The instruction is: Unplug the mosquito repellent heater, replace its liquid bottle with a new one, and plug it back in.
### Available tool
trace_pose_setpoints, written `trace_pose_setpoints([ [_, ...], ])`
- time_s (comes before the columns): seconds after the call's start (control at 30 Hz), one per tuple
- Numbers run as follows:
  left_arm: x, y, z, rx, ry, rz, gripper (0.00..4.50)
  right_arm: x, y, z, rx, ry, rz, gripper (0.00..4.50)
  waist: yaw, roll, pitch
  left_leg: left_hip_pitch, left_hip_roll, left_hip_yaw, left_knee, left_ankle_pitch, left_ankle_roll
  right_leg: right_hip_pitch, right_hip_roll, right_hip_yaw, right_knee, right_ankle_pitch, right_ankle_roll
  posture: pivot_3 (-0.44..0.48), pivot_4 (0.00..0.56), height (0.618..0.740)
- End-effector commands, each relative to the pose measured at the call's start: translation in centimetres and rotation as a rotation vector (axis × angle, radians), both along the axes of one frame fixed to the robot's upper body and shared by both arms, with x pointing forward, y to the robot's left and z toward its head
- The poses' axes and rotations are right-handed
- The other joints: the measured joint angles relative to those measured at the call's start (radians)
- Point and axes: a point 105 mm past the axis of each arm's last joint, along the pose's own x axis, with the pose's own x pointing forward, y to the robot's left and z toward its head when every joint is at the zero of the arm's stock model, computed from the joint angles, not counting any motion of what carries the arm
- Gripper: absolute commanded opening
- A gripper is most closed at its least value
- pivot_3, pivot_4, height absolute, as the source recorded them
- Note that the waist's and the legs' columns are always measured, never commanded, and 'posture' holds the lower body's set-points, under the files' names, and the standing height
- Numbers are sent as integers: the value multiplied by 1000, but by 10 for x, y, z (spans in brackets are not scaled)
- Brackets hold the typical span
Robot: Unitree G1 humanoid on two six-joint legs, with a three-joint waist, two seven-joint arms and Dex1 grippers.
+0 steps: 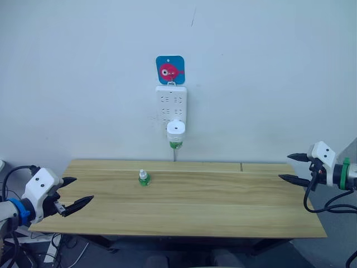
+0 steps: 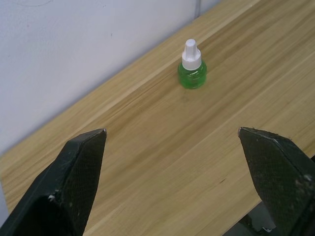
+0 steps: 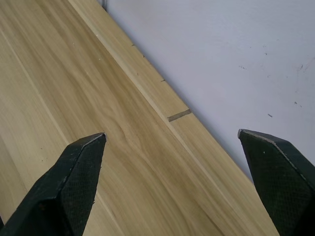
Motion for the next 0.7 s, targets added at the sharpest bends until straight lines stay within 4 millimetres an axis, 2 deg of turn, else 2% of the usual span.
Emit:
trace_pose_setpoints([
  [0.03, 4, -2, 18, -5, -54, -17, 4500, 6, -1, 20, -21, -89, 17, 4480, 0, 0, 0, 0, 0, 0, 0, 0, 0, 0, 0, 0, 0, 0, 0, 143, 0, 729],
  [0.3, 10, -4, 25, -68, -68, -12, 4500, 9, -1, 24, -9, -128, -1, 4480, 0, 0, 0, 0, 0, 0, 0, 0, 0, 0, 0, 0, 0, 0, 0, 136, 0, 729],
  [0.4, 11, -4, 23, -32, -51, -17, 4500, 9, -2, 25, -10, -137, -4, 4480, -1, 0, 0, 0, 0, 0, 0, 0, 0, 0, 0, 0, 0, 0, 0, 133, 0, 729],
  [0.6, 12, -6, 24, -89, -56, -19, 4500, 11, -1, 27, 15, -149, -40, 4480, -2, 0, 0, 0, 0, 0, 0, 0, 0, 0, 0, 0, 0, 0, 0, 123, 0, 729],
  [0.7, 14, -3, 18, -96, -39, 22, 4500, 10, 3, 28, 22, -157, -30, 4480, -2, 0, 0, 0, 0, 0, 0, 0, 0, 0, 0, 0, 0, 0, 0, 108, 0, 729],
])
